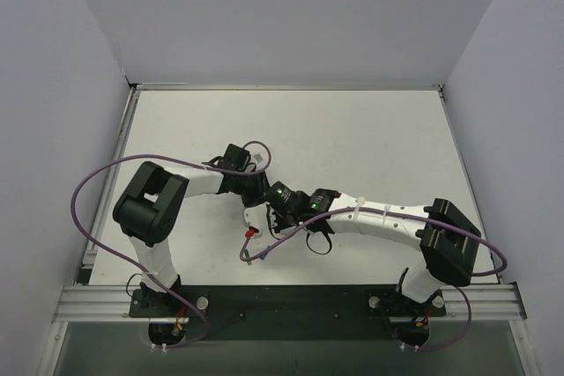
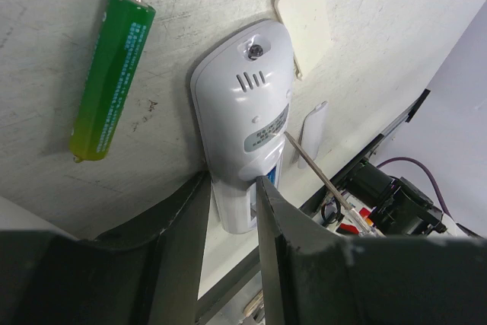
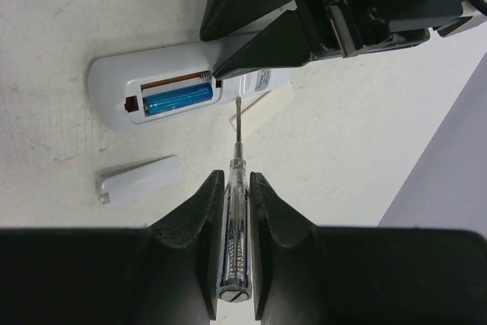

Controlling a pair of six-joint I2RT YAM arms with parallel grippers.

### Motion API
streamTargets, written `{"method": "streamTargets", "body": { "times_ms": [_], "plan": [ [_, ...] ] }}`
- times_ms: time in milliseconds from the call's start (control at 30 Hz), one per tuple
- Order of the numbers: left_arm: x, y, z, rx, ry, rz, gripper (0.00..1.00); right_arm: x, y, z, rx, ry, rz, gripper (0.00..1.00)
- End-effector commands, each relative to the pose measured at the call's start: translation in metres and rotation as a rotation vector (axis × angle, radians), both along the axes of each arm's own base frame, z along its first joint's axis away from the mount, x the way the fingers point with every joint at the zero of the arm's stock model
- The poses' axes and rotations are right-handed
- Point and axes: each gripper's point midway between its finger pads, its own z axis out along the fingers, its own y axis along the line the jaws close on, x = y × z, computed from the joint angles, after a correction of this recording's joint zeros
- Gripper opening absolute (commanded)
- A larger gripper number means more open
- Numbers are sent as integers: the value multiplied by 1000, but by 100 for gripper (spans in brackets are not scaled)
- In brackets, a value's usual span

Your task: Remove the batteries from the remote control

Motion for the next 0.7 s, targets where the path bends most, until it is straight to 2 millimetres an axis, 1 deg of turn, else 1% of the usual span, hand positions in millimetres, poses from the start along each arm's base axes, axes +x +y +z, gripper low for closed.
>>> {"method": "streamTargets", "body": {
  "times_ms": [0, 100, 267, 367, 467, 500, 600, 667],
  "plan": [
    [4, 1, -10, 47, -12, -7, 39, -10, 0, -12, 37, 78, 19, 0],
    [6, 0, -5, 31, -29, -13, 39, -11, 1, -5, 62, 79, 3, 0],
    [12, -7, 11, -25, -75, -35, 39, -14, -4, 20, 86, 72, -1, 0],
    [16, -10, 18, -57, -89, -43, 41, -19, -6, 32, 111, 84, 5, 0],
    [20, -13, 24, -71, -106, -52, 42, -24, -12, 31, 84, 105, -10, 0],
    [21, -14, 25, -73, -108, -54, 42, -24, -12, 34, 83, 107, -15, 0],
    [21, -14, 23, -72, -105, -58, 42, -26, -15, 32, 55, 114, -38, 0],
    [21, -15, 22, -72, -102, -56, 42, -23, -13, 35, 59, 104, -65, 0]
  ]
}}
